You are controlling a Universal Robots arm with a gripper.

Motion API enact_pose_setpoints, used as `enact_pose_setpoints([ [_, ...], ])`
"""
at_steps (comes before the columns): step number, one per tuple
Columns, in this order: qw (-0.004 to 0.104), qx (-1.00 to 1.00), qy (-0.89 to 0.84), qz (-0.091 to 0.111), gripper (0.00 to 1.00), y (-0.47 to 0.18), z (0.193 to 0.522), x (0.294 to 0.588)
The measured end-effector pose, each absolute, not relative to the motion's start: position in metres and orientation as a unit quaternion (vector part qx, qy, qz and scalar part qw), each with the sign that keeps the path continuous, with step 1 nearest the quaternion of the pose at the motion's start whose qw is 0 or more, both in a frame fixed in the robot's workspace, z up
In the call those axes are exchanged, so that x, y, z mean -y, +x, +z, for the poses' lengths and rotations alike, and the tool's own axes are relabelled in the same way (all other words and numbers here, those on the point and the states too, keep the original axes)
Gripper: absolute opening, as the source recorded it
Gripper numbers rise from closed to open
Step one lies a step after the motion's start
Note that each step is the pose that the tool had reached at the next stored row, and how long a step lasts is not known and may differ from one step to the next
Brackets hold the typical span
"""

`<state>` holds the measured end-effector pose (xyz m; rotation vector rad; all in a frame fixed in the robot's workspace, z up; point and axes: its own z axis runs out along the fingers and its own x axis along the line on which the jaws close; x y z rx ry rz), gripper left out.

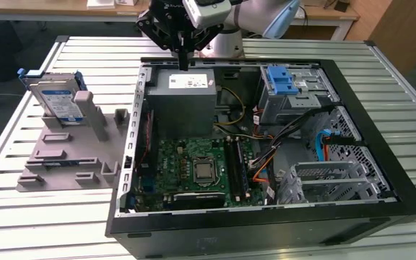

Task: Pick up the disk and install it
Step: 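Reach for the disk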

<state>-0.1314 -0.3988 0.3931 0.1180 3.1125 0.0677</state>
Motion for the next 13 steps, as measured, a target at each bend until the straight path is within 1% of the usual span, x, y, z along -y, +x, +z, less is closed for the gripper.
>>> enact_pose_setpoints([
  [13,0.013,-0.999,0.038,0.022,0.11,-0.1382,0.3926,0.3987],
])
